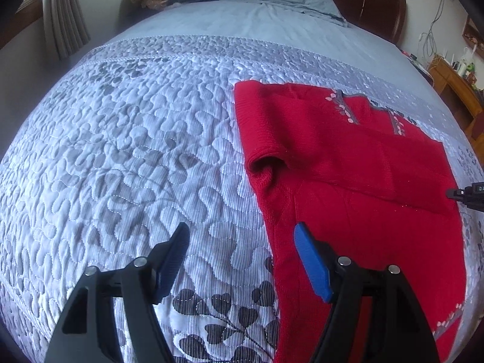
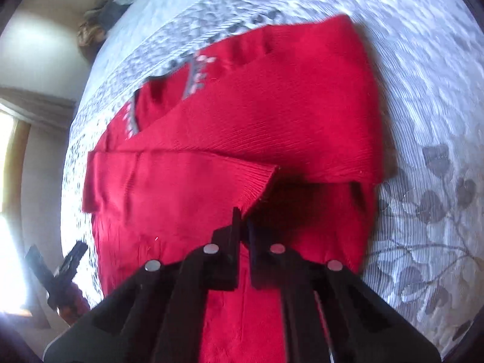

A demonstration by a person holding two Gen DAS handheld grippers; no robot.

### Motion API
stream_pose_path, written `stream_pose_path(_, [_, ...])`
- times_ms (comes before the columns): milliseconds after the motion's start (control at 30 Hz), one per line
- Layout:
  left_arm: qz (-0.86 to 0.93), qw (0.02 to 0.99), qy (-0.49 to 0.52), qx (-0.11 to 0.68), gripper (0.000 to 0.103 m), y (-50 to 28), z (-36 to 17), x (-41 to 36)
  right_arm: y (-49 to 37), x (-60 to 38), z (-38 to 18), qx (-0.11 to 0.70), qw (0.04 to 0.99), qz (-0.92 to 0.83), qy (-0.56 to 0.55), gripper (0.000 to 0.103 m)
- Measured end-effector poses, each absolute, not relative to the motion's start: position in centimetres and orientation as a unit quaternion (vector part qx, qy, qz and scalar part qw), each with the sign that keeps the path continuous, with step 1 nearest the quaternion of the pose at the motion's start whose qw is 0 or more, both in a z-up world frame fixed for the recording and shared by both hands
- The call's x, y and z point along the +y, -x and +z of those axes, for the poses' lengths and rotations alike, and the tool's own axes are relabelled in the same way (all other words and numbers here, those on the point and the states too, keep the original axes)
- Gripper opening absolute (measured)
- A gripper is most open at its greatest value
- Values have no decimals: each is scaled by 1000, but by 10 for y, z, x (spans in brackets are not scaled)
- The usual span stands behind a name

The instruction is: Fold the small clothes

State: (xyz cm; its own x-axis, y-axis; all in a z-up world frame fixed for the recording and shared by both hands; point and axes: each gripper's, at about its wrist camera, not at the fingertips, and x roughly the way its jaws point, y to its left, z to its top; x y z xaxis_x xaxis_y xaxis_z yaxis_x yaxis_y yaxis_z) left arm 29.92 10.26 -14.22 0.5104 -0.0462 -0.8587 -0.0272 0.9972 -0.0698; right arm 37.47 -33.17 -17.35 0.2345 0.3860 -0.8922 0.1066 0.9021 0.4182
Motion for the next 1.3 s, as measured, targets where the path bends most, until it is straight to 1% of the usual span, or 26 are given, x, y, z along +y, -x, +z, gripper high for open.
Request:
stream_pose_path(67, [2,870,37,492,72,-302,-140,101,-375,-329,-159,602,771,100,-183,3])
stream_pose_path(167, [7,878,42,477,72,-311,-130,96,-385,-323,-120,566,804,113,-142,3])
stream_pose_path(300, [22,895,49,443,72,-334,-111,80,-399,-330,-80,520,835,127,-123,3])
stream_pose_path(333, [27,900,43,433,72,-341,-109,75,-405,-335,-77,518,841,113,-111,3])
stream_pose_path(400, [36,904,24,425,73,-355,-109,64,-417,-348,-90,530,838,82,-102,3])
stream_pose_path(500, [66,894,-24,442,73,-383,-130,46,-438,-373,-140,577,804,50,-133,3])
stream_pose_path(600, [83,868,-72,484,73,-403,-158,35,-440,-385,-178,613,778,30,-135,10])
stream_pose_path(667, [92,863,-83,489,74,-406,-163,38,-436,-389,-183,605,782,42,-145,17])
stream_pose_path(767, [98,866,-75,484,74,-413,-160,45,-430,-397,-185,594,783,57,-174,23])
stream_pose_path(867, [99,863,-61,491,73,-422,-159,47,-432,-396,-186,598,782,59,-169,22])
stream_pose_path(900, [95,860,-60,498,73,-426,-162,46,-433,-395,-187,600,782,52,-161,20])
stream_pose_path(933, [93,856,-61,504,73,-429,-166,45,-433,-394,-189,604,781,42,-155,13])
stream_pose_path(967, [93,853,-59,511,74,-432,-171,46,-434,-395,-192,608,777,33,-159,12])
stream_pose_path(1033, [92,849,-44,518,75,-435,-179,48,-435,-394,-194,610,776,25,-161,11])
stream_pose_path(1133, [86,846,-5,527,76,-436,-183,58,-433,-385,-194,607,783,17,-132,12])
stream_pose_path(1200, [80,844,-11,530,76,-433,-181,59,-429,-383,-189,603,787,19,-130,15])
stream_pose_path(1233, [78,844,-13,531,76,-429,-178,59,-423,-384,-185,600,788,19,-139,18])
stream_pose_path(1267, [74,843,-12,533,76,-423,-174,60,-415,-384,-180,596,789,23,-145,26])
stream_pose_path(1300, [68,843,-7,533,75,-415,-170,62,-407,-383,-175,592,792,26,-148,31])
